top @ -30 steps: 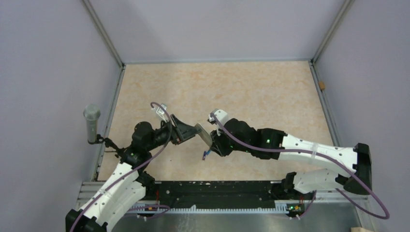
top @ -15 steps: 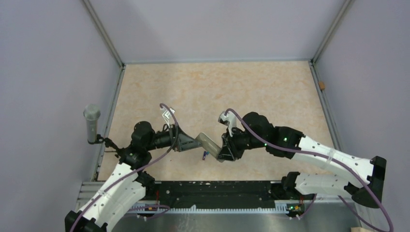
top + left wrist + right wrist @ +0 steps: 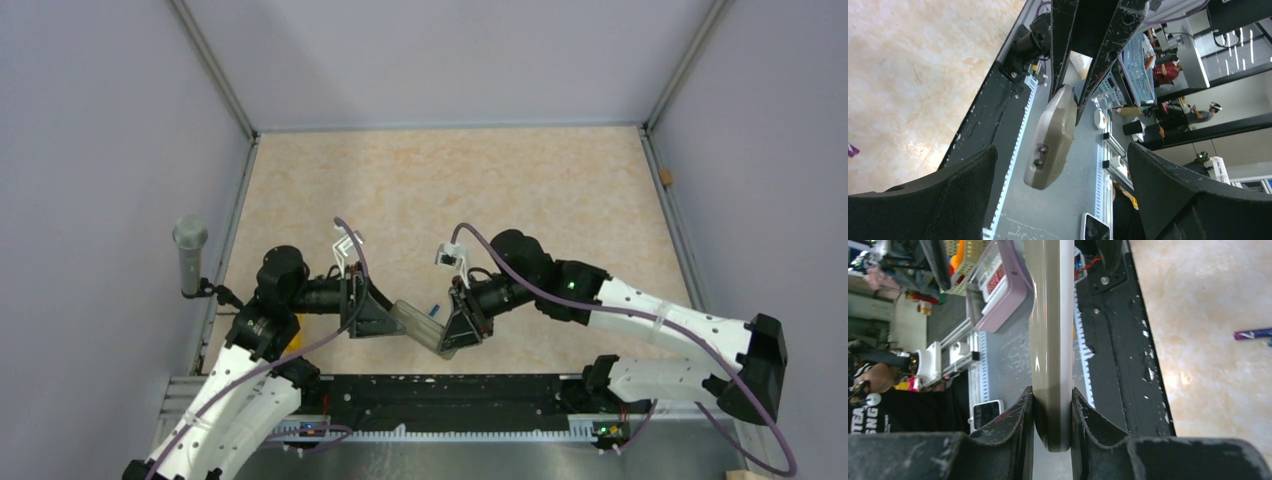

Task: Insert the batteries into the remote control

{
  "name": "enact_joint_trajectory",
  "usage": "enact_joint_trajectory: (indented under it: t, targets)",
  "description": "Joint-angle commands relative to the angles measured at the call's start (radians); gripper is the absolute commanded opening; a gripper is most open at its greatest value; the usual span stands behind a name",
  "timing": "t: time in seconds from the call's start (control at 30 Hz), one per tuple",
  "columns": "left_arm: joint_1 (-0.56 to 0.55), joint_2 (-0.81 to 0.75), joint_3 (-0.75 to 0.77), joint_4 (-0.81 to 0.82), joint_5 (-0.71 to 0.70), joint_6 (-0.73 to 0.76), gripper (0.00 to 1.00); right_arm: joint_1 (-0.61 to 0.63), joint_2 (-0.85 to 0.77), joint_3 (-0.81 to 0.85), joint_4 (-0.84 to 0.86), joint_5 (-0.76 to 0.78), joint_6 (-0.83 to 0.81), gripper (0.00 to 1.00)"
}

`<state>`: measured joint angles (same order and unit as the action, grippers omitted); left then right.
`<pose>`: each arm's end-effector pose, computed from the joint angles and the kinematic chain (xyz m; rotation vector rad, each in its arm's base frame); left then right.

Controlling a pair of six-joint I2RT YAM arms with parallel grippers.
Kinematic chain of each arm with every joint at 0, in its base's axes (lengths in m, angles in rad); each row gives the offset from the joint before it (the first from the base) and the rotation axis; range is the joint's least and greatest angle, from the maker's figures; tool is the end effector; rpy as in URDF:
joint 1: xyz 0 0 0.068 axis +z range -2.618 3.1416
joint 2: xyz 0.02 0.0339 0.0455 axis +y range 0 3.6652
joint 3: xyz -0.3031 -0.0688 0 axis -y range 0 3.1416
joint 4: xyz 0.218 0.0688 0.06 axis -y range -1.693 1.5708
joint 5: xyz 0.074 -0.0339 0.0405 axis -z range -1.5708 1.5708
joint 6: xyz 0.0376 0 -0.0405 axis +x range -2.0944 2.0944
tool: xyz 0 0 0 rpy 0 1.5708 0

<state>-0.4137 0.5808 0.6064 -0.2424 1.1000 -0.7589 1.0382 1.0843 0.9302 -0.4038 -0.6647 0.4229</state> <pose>0.0524 -0.0596 0.3258 0.5767 1.9666 -1.7564 0.0769 0.1762 0.3524 -1.1518 2.1243 1.4886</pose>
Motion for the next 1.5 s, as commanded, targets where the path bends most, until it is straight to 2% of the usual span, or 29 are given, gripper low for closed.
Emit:
enact_joint_trajectory:
  t: [0.0, 0.23, 0.5, 0.63, 0.73, 0.83, 0.93, 1.07, 1.47]
  targets:
    - [0.001, -0.007, 0.023, -0.08, 0.074, 0.078, 0.97, -0.006, 0.052, 0.032, 0.137, -0.146, 0.045, 0.0]
    - [-0.013, -0.037, 0.023, -0.071, 0.083, 0.07, 0.89, -0.006, 0.125, 0.081, 0.159, -0.199, 0.051, 0.0]
    - [-0.043, -0.04, 0.018, -0.055, 0.091, 0.064, 0.73, -0.01, 0.159, 0.119, 0.159, -0.221, 0.051, 0.0]
    - [-0.05, -0.038, 0.015, -0.048, 0.091, 0.061, 0.6, -0.013, 0.166, 0.126, 0.149, -0.222, 0.047, 0.0]
    - [-0.05, -0.036, 0.015, -0.046, 0.09, 0.061, 0.56, -0.014, 0.166, 0.125, 0.145, -0.222, 0.042, 0.0]
    - [-0.05, -0.034, 0.017, -0.043, 0.093, 0.058, 0.55, -0.014, 0.165, 0.116, 0.144, -0.225, 0.041, 0.0]
    - [-0.051, -0.033, 0.022, -0.043, 0.091, 0.061, 0.63, -0.013, 0.162, 0.104, 0.141, -0.226, 0.038, 0.0]
    - [-0.049, -0.032, 0.028, -0.057, 0.063, 0.079, 0.65, -0.013, 0.138, 0.077, 0.155, -0.23, 0.046, 0.0]
    - [-0.049, -0.016, 0.034, -0.051, 0.032, 0.078, 0.55, -0.015, 0.089, 0.027, 0.148, -0.212, 0.051, 0.0]
